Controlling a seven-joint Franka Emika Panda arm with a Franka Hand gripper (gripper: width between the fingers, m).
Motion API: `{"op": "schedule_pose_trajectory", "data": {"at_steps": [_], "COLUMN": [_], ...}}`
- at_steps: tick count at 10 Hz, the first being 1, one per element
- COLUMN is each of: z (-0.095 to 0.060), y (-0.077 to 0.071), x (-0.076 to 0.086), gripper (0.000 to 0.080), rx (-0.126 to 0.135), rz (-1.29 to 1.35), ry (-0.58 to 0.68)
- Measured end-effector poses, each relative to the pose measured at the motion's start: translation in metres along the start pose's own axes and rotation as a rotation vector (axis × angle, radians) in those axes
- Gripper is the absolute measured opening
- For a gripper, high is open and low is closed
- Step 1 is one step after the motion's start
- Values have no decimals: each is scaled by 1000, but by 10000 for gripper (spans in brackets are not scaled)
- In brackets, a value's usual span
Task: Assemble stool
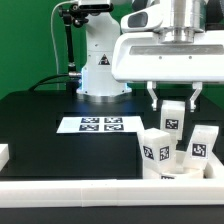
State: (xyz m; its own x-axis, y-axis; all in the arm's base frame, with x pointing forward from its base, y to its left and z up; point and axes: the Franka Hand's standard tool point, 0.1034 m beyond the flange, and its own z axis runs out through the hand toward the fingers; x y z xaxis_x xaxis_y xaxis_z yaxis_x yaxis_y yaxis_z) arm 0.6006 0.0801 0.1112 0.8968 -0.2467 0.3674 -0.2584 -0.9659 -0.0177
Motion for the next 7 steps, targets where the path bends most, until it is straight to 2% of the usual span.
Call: {"op": "schedule_pose_trajectory", "data": {"at_steps": [3, 7], "z": [4, 9], "y": [7, 7], "x": [0, -6], "gripper": [340, 340], "rx": [-8, -14], "rz": [-5, -15], "ry": [-3, -8]}}
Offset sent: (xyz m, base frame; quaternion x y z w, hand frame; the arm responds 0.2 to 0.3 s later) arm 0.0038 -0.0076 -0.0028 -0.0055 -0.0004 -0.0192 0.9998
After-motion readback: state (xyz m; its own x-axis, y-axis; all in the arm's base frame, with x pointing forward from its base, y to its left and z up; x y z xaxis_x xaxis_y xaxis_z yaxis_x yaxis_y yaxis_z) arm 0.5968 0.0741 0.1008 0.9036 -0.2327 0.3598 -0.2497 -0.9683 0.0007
